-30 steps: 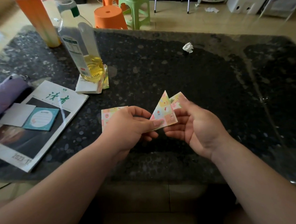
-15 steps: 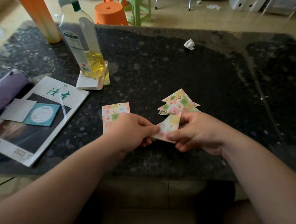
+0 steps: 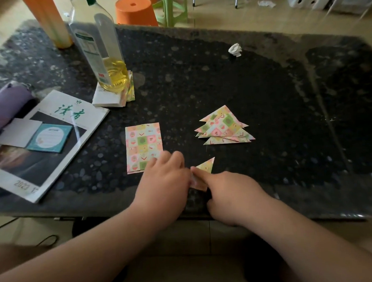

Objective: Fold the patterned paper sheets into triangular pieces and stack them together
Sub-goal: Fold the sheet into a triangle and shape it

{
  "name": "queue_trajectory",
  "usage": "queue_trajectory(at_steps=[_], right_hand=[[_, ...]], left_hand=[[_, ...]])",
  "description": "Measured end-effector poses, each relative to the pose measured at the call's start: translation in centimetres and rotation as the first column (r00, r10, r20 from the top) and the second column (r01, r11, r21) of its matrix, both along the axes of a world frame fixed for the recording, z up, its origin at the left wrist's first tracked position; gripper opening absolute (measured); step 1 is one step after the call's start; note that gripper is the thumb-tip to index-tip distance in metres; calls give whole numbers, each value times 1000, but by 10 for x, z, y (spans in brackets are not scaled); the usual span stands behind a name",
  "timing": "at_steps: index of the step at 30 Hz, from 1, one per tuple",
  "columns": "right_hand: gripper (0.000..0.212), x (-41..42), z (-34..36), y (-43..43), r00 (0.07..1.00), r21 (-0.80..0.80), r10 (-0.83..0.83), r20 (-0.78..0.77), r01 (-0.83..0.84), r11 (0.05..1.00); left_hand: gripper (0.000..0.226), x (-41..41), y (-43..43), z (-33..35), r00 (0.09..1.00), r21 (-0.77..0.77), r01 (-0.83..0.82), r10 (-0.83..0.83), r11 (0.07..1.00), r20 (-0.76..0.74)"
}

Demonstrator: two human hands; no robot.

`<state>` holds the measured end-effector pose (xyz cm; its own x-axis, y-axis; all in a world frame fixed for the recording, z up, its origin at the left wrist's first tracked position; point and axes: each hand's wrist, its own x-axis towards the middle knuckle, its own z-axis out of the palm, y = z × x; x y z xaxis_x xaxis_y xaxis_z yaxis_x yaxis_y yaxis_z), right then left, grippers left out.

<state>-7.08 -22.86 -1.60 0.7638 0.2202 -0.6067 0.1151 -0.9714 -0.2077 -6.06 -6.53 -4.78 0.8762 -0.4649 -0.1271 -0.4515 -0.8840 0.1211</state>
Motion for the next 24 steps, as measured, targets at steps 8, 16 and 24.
queue_trajectory(at_steps=[8,16,24], right_hand=[[95,0,0,2,994,-136,-109,19,110,985],[95,15,9,-4,964,-232,-267,9,262,937],[62,24,8,2,952,-169,-237,195,271,948]], left_hand=[[81,-41,-10,2,972,115,120,-94,986,-214],[112,-41,-15,0,943,218,184,-110,958,-314],[135,-44,-10,-2,925,247,208,-108,946,-364]])
